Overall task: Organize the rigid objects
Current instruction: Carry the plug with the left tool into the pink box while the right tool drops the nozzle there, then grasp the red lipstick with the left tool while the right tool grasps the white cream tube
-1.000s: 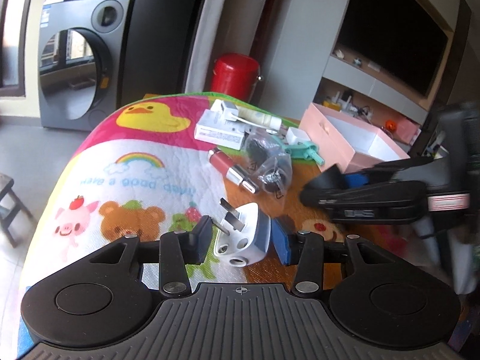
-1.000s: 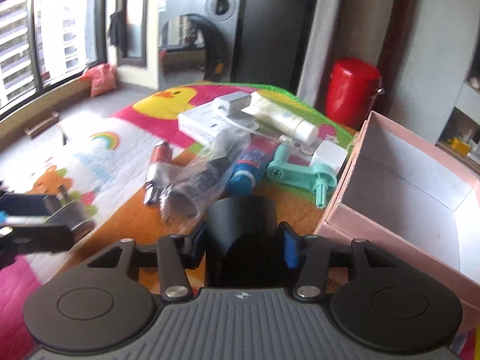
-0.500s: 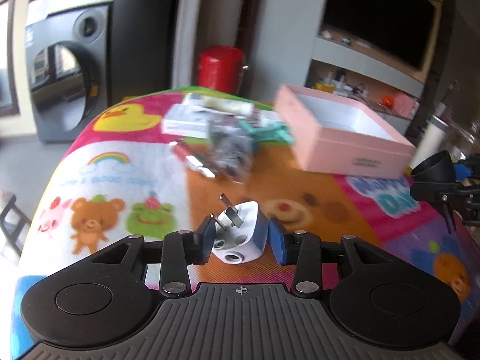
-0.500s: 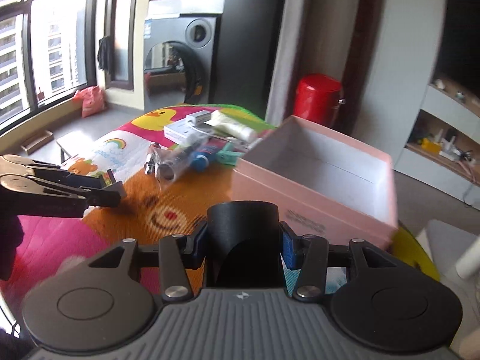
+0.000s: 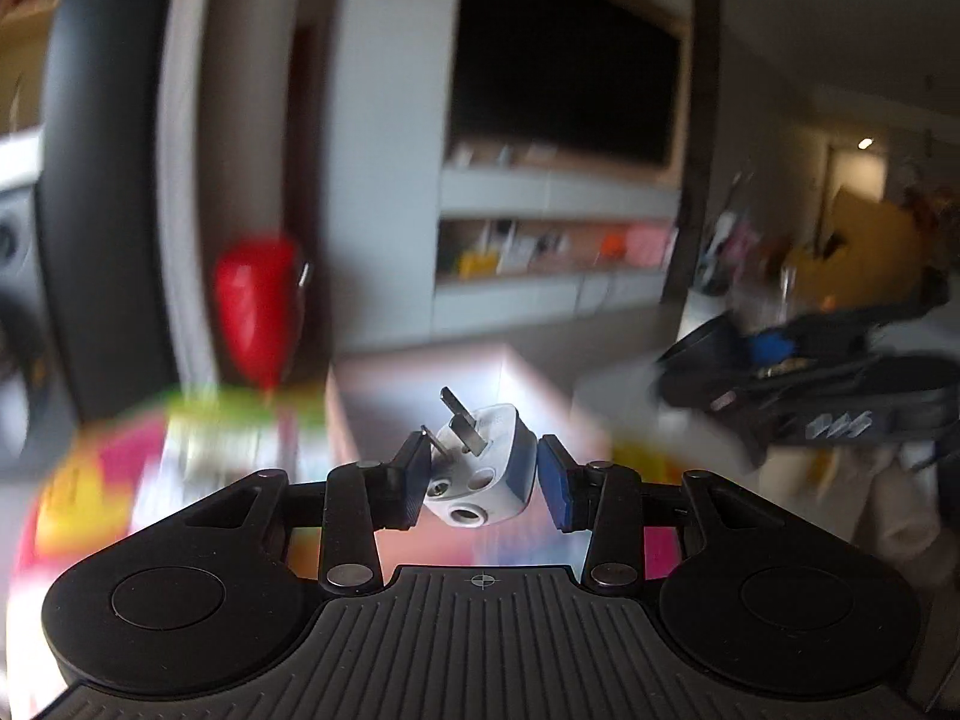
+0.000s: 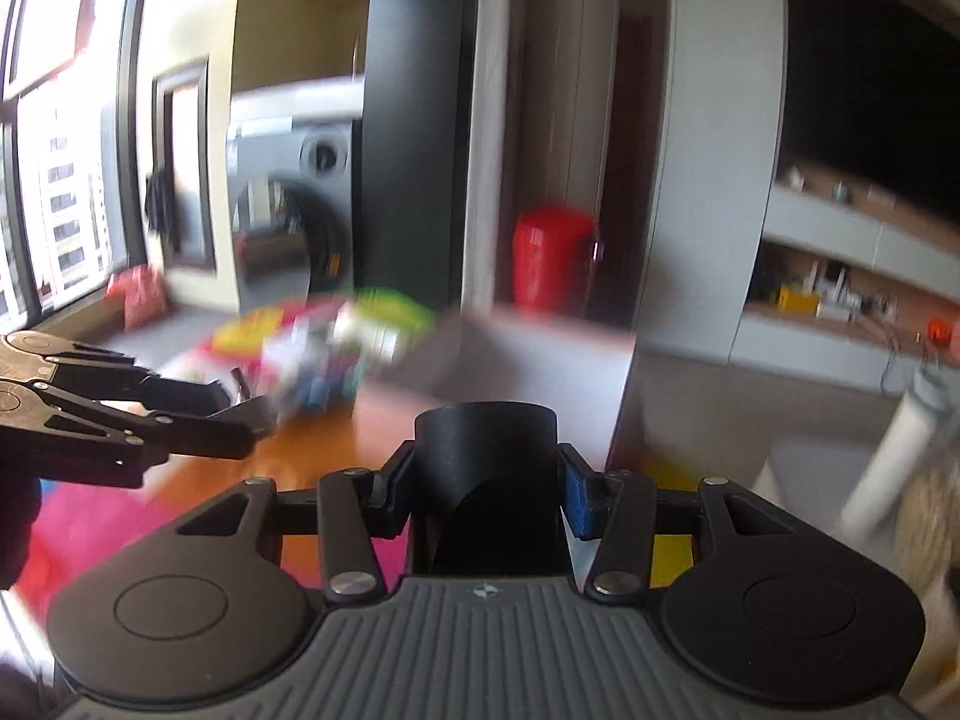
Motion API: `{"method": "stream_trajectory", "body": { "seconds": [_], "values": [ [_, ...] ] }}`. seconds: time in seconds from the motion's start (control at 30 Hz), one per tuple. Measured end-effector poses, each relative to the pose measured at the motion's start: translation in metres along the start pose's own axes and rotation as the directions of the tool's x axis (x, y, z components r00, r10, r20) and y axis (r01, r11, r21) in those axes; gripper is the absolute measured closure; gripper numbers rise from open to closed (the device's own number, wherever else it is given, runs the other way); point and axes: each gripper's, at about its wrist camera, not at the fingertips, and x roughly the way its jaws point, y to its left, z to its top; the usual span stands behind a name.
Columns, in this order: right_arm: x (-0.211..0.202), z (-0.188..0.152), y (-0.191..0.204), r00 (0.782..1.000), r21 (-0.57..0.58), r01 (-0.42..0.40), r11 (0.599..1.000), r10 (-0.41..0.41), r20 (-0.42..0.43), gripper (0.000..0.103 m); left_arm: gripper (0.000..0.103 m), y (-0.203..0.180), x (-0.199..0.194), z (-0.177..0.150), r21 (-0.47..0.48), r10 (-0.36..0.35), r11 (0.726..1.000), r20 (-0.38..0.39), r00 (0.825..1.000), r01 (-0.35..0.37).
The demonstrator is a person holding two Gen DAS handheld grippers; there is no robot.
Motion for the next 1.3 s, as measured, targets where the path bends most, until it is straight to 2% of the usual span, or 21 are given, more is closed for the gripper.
{"method": "stream_trajectory", "body": {
  "seconds": [0.07, 0.1, 0.13, 0.17, 0.27, 0.37, 0.47, 0.53, 0.63, 0.7, 0.77, 0.83, 0.87, 0.9, 1.0, 1.03, 1.07, 1.13, 1.23, 1.3],
  "values": [
    [0.023, 0.037, -0.012, 0.999, 0.03, 0.032, 0.999, -0.032, 0.021, 0.055, 0.059, 0.016, 0.027, 0.033, -0.074, -0.063, 0.995, 0.016, 0.998, 0.064],
    [0.038, 0.053, -0.018, 0.999, 0.045, 0.038, 0.998, -0.038, 0.017, 0.053, 0.059, 0.028, 0.048, 0.047, -0.143, -0.101, 0.985, -0.006, 0.995, 0.099],
    [0.051, 0.066, -0.024, 0.999, 0.055, 0.042, 0.998, -0.041, -0.004, 0.046, 0.059, 0.036, 0.063, 0.053, -0.19, -0.112, 0.976, -0.03, 0.993, 0.104],
    [0.063, 0.073, -0.03, 0.998, 0.071, 0.056, 0.996, -0.054, -0.025, 0.044, 0.059, 0.042, 0.077, 0.056, -0.221, -0.106, 0.971, -0.054, 0.993, 0.092],
    [0.081, 0.075, -0.043, 0.995, 0.117, 0.078, 0.99, -0.07, -0.068, 0.044, 0.059, 0.057, 0.102, 0.04, -0.238, -0.011, 0.971, -0.116, 0.993, -0.017],
    [0.085, 0.051, -0.051, 0.994, 0.146, 0.068, 0.987, -0.053, -0.098, 0.038, 0.059, 0.076, 0.103, 0.005, -0.267, 0.049, 0.96, -0.15, 0.988, -0.088],
    [0.099, 0.024, -0.049, 0.986, 0.131, 0.066, 0.989, -0.044, -0.161, 0.038, 0.059, 0.095, 0.091, -0.03, -0.276, 0.166, 0.938, -0.168, 0.972, -0.208],
    [0.112, 0.012, -0.039, 0.98, 0.088, 0.061, 0.994, -0.042, -0.196, 0.038, 0.059, 0.108, 0.079, -0.056, -0.302, 0.243, 0.911, -0.161, 0.957, -0.282],
    [0.126, 0.008, -0.021, 0.974, 0.064, 0.027, 0.998, -0.011, -0.227, 0.038, 0.059, 0.131, 0.05, -0.087, -0.376, 0.288, 0.87, -0.142, 0.947, -0.321],
    [0.136, 0.015, -0.01, 0.97, 0.084, -0.014, 0.996, 0.034, -0.242, 0.038, 0.059, 0.143, 0.038, -0.101, -0.391, 0.314, 0.856, -0.127, 0.941, -0.338],
    [0.147, 0.027, 0.003, 0.964, 0.104, -0.053, 0.993, 0.078, -0.254, 0.038, 0.059, 0.153, 0.029, -0.106, -0.386, 0.346, 0.851, -0.099, 0.933, -0.356],
    [0.164, 0.05, 0.02, 0.956, 0.106, -0.076, 0.991, 0.103, -0.273, 0.038, 0.059, 0.165, 0.023, -0.112, -0.421, 0.388, 0.826, -0.059, 0.92, -0.376],
    [0.175, 0.064, 0.03, 0.952, 0.115, -0.094, 0.989, 0.123, -0.281, 0.038, 0.059, 0.167, 0.022, -0.113, -0.451, 0.388, 0.814, -0.046, 0.921, -0.366],
    [0.191, 0.078, 0.041, 0.942, 0.14, -0.123, 0.982, 0.16, -0.296, 0.038, 0.059, 0.174, 0.021, -0.118, -0.49, 0.369, 0.804, -0.034, 0.929, -0.337],
    [0.247, 0.098, 0.071, 0.883, 0.202, -0.184, 0.962, 0.252, -0.397, 0.034, 0.059, 0.187, 0.021, -0.129, -0.55, 0.309, 0.785, -0.048, 0.95, -0.284],
    [0.268, 0.099, 0.082, 0.863, 0.19, -0.178, 0.966, 0.246, -0.441, 0.035, 0.059, 0.191, 0.023, -0.132, -0.568, 0.292, 0.775, -0.068, 0.954, -0.277],
    [0.29, 0.099, 0.096, 0.849, 0.15, -0.148, 0.978, 0.203, -0.488, 0.041, 0.059, 0.195, 0.024, -0.135, -0.581, 0.283, 0.766, -0.082, 0.955, -0.277],
    [0.33, 0.099, 0.119, 0.845, 0.046, -0.069, 0.997, 0.083, -0.528, 0.058, 0.059, 0.199, 0.021, -0.137, -0.601, 0.282, 0.752, -0.08, 0.956, -0.273],
    [0.372, 0.102, 0.13, 0.86, 0.017, -0.03, 0.999, 0.035, -0.51, 0.059, 0.059, 0.202, 0.016, -0.137, -0.613, 0.291, 0.743, -0.066, 0.955, -0.269],
    [0.4, 0.101, 0.131, 0.85, 0.038, -0.035, 0.999, 0.049, -0.524, 0.059, 0.059, 0.201, 0.018, -0.138, -0.616, 0.282, 0.742, -0.073, 0.957, -0.266]
  ]
}}
